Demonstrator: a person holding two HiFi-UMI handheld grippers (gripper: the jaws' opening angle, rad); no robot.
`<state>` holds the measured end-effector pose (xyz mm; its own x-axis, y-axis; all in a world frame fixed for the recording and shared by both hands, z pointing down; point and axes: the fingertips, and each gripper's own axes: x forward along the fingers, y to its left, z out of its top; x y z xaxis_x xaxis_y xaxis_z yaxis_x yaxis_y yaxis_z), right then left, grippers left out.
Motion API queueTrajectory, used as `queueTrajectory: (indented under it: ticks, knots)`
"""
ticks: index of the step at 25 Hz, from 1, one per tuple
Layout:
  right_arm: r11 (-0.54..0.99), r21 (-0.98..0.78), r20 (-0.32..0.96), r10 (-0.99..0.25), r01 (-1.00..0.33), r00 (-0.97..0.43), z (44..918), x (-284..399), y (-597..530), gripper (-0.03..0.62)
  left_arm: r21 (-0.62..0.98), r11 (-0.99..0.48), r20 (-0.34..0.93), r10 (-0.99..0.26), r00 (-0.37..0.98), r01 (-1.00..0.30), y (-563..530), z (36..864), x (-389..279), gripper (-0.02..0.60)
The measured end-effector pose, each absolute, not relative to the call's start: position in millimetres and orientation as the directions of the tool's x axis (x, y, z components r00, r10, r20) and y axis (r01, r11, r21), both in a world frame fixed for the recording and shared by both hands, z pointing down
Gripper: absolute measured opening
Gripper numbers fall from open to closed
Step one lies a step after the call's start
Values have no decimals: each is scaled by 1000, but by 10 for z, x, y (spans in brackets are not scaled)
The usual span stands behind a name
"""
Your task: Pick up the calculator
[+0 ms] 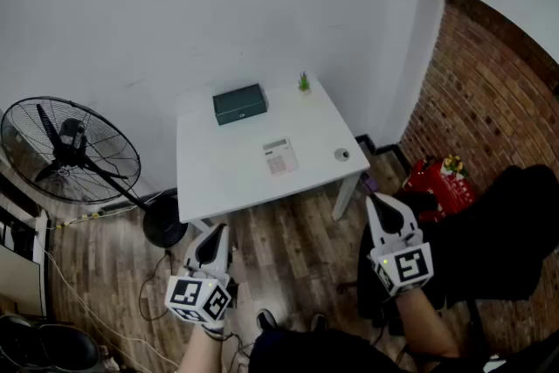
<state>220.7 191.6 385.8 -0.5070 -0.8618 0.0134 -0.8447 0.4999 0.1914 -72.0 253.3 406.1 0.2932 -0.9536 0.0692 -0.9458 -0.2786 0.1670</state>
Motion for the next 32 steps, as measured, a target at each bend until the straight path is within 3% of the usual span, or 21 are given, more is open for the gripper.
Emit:
queueTrajectory:
  ticks: [8,15,16,17,18,19,32]
  knots:
    - [505,179,5,-859,-844,-512,3817,2515,2041,5,171,-257,74,-959,272,-951,2726,3999,-511,12]
    - [528,153,-82,-836,-836,-543,3744,2617,1973,11,202,-245,57,-964,261,-948,2707,3971,-461,17]
    - [525,145,-76,-839,-839,-539,3771,2621,1941,61,206,-246,56,-963,263,-947,2683,3983,-469,56]
    - [523,137,-72,-842,-841,-535,3796,2617,1908,117,208,-247,62,-962,264,-946,2654,4006,-485,158]
    - [521,131,-71,-844,-843,-532,3819,2607,1873,157,208,-247,72,-961,266,-947,2620,4037,-504,215]
    - [520,126,-70,-845,-845,-530,3839,2594,1836,180,206,-248,83,-959,270,-946,2581,4071,-523,236]
    - [498,44,-1,-867,-866,-498,4129,2095,720,207,293,-303,114,-930,348,-907,1209,4636,-1187,255]
